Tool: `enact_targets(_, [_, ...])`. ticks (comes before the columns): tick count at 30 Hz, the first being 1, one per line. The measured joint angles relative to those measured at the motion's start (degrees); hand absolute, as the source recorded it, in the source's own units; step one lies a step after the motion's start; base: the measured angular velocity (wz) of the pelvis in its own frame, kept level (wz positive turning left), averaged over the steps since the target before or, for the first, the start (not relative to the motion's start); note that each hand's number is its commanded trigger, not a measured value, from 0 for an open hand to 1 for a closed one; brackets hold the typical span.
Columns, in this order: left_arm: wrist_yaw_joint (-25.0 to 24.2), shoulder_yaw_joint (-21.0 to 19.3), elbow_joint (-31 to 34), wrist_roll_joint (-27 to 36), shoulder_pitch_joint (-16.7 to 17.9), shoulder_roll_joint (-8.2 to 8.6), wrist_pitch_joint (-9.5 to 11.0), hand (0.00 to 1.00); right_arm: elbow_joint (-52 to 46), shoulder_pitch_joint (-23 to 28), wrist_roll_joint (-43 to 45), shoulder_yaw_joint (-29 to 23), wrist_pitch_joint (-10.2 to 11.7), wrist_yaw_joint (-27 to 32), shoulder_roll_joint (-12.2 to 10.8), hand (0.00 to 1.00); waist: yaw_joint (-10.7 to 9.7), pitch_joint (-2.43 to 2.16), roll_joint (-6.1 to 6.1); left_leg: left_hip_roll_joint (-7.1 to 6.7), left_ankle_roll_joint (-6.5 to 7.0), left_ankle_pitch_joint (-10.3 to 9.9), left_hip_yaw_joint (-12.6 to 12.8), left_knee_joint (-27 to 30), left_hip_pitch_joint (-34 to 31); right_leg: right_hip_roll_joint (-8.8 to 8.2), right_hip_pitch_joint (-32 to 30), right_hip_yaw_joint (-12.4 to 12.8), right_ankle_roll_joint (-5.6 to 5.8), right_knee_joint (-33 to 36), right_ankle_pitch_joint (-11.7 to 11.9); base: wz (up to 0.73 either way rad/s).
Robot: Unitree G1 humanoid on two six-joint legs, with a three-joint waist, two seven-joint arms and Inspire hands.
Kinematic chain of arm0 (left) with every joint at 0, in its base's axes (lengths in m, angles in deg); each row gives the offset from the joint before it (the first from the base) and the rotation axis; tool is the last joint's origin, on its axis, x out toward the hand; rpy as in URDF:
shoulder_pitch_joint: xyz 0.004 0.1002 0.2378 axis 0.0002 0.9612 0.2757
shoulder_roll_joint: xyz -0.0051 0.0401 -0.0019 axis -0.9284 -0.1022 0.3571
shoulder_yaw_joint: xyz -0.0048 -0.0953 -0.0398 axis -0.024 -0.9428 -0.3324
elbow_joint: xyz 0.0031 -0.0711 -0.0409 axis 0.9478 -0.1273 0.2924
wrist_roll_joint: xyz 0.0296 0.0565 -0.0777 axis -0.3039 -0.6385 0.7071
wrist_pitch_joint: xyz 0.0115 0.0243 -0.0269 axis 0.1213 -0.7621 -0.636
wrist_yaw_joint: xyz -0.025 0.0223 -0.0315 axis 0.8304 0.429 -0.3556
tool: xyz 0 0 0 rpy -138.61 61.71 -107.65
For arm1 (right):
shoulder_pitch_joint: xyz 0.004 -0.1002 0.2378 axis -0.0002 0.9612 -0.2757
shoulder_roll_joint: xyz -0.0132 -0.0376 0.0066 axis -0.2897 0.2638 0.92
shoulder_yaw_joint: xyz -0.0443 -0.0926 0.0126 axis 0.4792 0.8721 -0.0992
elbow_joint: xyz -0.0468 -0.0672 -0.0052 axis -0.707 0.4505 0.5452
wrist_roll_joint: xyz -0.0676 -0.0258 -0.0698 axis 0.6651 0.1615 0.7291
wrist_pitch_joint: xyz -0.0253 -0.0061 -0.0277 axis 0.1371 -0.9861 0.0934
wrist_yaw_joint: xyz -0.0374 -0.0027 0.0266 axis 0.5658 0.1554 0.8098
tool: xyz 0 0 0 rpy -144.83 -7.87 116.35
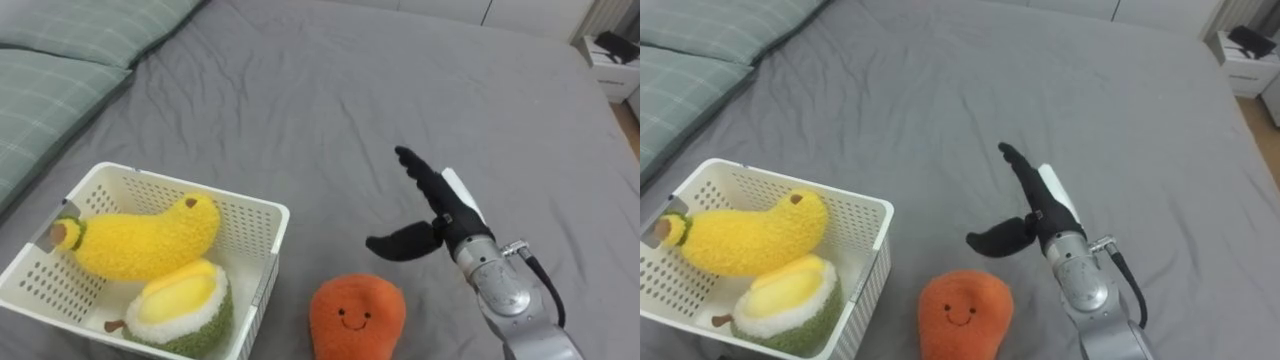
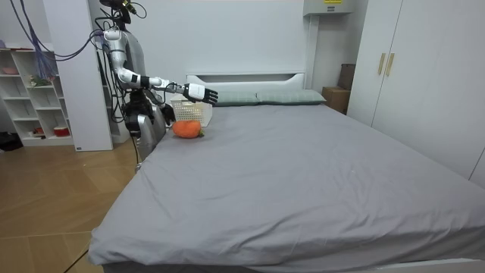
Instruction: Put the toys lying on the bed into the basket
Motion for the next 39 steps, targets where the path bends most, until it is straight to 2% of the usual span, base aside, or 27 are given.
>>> enact_targets(4, [0.31, 0.27, -0.51, 0.07, 0.03, 0.19, 0.37, 0.00, 3.33, 1.47, 2.21, 0.42, -0.04, -2.65, -0.49, 0.00, -0.25, -0.24, -0.52, -0.03, 0.00, 0.00, -0.01, -0.04, -0.73, -0.02, -0.92, -0.05, 0.00, 0.01, 0.00, 0.00])
enact_targets(10, [1.12, 0.33, -0.45, 2.32, 0.18, 0.25, 0.62, 0.00, 9.34, 1.94, 7.81, 1.05, -0.18, -5.58, -2.23, 0.00, -0.33, -0.29, -0.66, -0.03, 0.01, 0.00, -0.06, -0.55, -0.91, -0.01, -1.13, -0.19, 0.02, -0.12, 0.00, 0.00])
enact_targets(13, [1.40, 0.36, -0.41, 2.41, 0.33, 0.32, 0.76, 0.00, 10.92, 2.11, 8.54, 1.60, -1.37, -6.65, -2.79, 0.00, -0.09, -0.21, -0.51, -0.04, 0.01, 0.00, -0.11, -0.57, -1.11, -0.03, -1.27, -0.30, 0.02, -0.13, 0.00, 0.00])
enact_targets(20, [4.04, 0.34, -0.43, 3.31, 2.96, 0.89, 2.92, 0.00, 12.72, 4.01, 12.25, 1.52, -1.33, -7.25, -3.74, 0.00, 0.24, -0.19, -0.50, -0.09, 0.01, 0.00, -0.68, -0.63, -1.23, -0.07, -1.09, -1.42, 0.04, -0.20, -0.01, 0.03])
enact_targets(21, [4.43, 0.34, -0.64, 3.31, 3.83, 0.98, 3.14, 0.00, 13.49, 3.99, 12.72, 1.42, -1.19, -7.25, -4.13, 0.04, 0.49, -0.10, -0.47, -0.12, 0.02, 0.01, -0.94, -0.54, -1.47, -0.09, -1.12, -1.66, 0.04, -0.20, -0.01, 0.14])
enact_targets(22, [4.61, 0.35, -0.65, 3.32, 3.94, 1.02, 3.29, 0.00, 14.58, 3.97, 12.89, 1.00, -1.02, -7.20, -4.65, 0.18, 0.78, -0.07, -0.51, -0.17, 0.01, 0.00, -1.33, -0.55, -1.83, -0.12, -1.18, -1.77, 0.04, -0.22, -0.01, 0.15])
enact_targets(23, [4.64, 0.35, -0.66, 3.34, 4.03, 1.03, 3.40, 0.00, 15.11, 3.97, 12.89, 1.00, -0.99, -7.18, -4.76, 0.53, 1.00, -0.07, -0.51, -0.20, 0.01, 0.00, -1.51, -0.52, -1.96, -0.13, -1.22, -1.79, 0.04, -0.22, -0.01, 0.17])
enact_targets(24, [4.77, 0.39, -0.72, 3.38, 4.45, 1.05, 3.45, 0.00, 16.54, 3.79, 12.77, 1.04, -0.63, -7.18, -4.83, 1.00, 1.25, -0.01, -0.52, -0.27, 0.01, 0.00, -1.99, -0.42, -2.17, -0.15, -1.23, -1.86, 0.05, -0.22, -0.02, 0.16])
enact_targets(28, [6.07, 0.95, -2.04, 3.19, 6.40, 1.08, 3.45, 0.00, 19.63, 2.33, 12.52, 0.91, -0.54, -6.42, -4.56, 1.00, 1.55, 0.32, -0.09, -0.38, -0.05, -0.03, -2.98, 0.37, -3.07, -0.17, -1.29, -3.11, 0.06, -0.36, -0.03, 0.14])
enact_targets(35, [7.58, 4.07, -1.95, 3.24, 9.13, 1.32, 2.99, 0.00, 25.69, -0.17, 8.99, 0.37, 0.23, -2.15, -4.41, 1.00, 1.62, 0.41, 0.07, -0.75, -0.12, -0.03, -4.61, 1.23, -3.89, -0.37, -0.75, -5.11, 0.09, -1.07, -0.07, 0.14])
enact_targets(39, [7.47, 4.40, -1.68, 3.19, 9.22, 1.66, 2.60, 0.00, 28.11, -1.00, 9.00, 0.37, 0.44, -0.31, -4.42, 1.00, 2.77, 0.48, 0.21, -1.08, -0.09, -0.01, -5.41, 1.32, -3.77, -0.72, -0.24, -6.36, 0.22, -1.08, -0.21, 0.09])
